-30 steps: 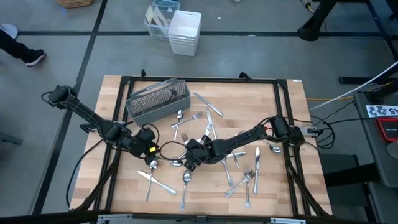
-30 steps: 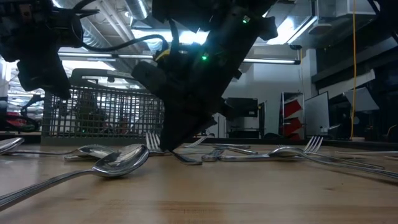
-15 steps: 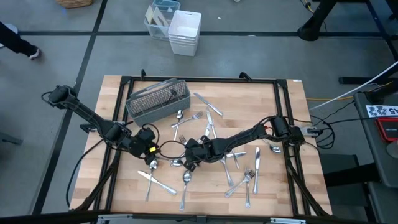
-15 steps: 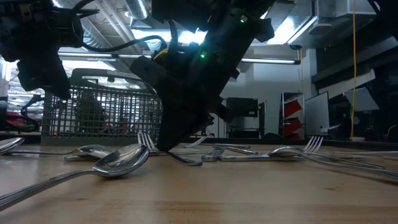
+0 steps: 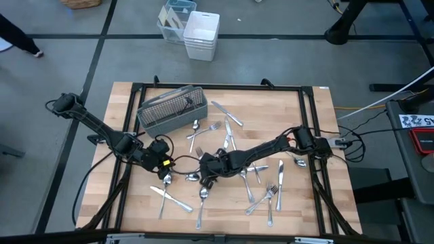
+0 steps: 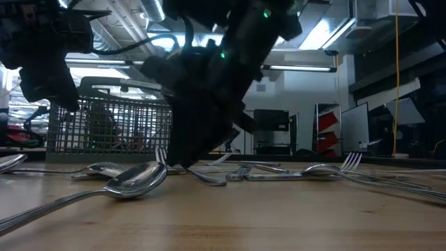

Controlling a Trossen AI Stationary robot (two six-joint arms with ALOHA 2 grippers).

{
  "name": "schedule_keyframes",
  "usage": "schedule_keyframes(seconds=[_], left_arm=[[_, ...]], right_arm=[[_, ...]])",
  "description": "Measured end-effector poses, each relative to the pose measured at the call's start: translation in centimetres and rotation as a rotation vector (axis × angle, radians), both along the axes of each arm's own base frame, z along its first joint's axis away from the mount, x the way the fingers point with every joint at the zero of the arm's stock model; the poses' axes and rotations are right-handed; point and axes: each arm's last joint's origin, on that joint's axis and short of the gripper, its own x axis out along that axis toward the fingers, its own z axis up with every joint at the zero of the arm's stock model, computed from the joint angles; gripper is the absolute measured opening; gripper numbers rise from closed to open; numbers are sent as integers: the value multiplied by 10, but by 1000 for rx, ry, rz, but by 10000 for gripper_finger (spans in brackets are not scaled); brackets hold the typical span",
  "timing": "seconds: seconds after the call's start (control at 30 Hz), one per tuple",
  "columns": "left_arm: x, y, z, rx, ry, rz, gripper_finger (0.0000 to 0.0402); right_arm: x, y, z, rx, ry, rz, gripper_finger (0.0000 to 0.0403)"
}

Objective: Sort silverware
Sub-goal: Put the silver fork into the silverware rack

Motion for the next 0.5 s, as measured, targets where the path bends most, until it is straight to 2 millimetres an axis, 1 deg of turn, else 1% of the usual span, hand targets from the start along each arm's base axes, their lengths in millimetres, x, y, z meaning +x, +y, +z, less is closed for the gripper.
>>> schedule_keyframes(seconds=[0.07, 0.13, 0.33, 0.5], left_arm=[[0, 0, 0, 0, 0, 0, 117], [0, 0, 0, 0, 0, 0, 117], [0, 0, 0, 0, 0, 0, 117], [0, 0, 0, 0, 0, 0, 117]], right_arm=[[2, 1, 10, -10, 7, 7, 126], [2, 1, 16, -20, 23, 7, 124], [1, 1, 17, -14, 32, -15, 122], [-2, -2, 12, -38, 78, -55, 122]])
